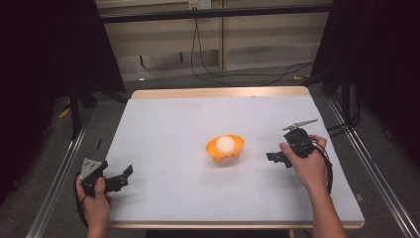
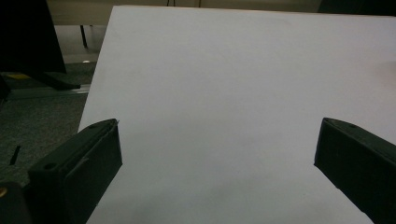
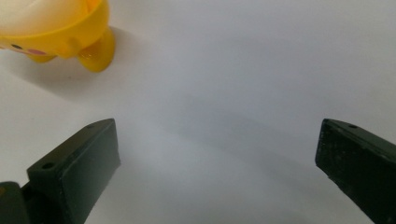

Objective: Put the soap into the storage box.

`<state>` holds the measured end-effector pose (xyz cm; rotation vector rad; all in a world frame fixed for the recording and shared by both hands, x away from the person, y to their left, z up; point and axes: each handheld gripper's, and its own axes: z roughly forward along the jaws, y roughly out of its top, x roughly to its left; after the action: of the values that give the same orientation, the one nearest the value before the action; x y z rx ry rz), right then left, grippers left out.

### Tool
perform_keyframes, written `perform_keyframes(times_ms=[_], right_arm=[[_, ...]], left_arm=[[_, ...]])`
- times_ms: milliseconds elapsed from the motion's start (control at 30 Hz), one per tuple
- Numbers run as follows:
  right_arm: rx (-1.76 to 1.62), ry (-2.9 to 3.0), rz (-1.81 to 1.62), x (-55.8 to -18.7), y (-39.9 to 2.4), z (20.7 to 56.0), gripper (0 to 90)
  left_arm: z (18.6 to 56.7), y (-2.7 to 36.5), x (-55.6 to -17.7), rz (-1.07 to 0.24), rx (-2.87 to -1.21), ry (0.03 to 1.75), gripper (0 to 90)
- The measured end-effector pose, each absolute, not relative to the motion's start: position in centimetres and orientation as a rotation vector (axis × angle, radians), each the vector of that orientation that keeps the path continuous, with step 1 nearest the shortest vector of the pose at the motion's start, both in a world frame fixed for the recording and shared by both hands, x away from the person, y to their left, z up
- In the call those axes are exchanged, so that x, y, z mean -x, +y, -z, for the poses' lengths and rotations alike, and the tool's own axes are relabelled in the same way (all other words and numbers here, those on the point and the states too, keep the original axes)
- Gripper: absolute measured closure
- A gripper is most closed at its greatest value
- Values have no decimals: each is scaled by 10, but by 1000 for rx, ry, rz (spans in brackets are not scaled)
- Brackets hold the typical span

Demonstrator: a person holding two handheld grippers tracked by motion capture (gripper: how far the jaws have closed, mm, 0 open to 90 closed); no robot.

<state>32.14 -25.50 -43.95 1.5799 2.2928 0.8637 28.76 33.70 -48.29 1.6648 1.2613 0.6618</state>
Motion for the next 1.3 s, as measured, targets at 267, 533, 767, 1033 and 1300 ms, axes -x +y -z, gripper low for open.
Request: perform_keyframes(times_ms=[267, 533, 767, 1033, 1300], right_arm=[[-1622, 2248, -864, -307, -276, 449, 0], [-1608, 2222, -886, -295, -290, 458, 0], [-1596, 2184, -918, -282, -304, 465, 0], [-1594, 2155, -944, -268, -317, 473, 0], [-1582, 2102, -965, -254, -328, 475, 0]], left_arm=[[483, 337, -287, -660, -1665, 1257, 7], [483, 337, -287, -662, -1666, 1252, 7], [483, 337, -287, -663, -1667, 1252, 7], [483, 337, -287, -669, -1671, 1249, 7], [483, 337, -287, -676, -1671, 1251, 7]])
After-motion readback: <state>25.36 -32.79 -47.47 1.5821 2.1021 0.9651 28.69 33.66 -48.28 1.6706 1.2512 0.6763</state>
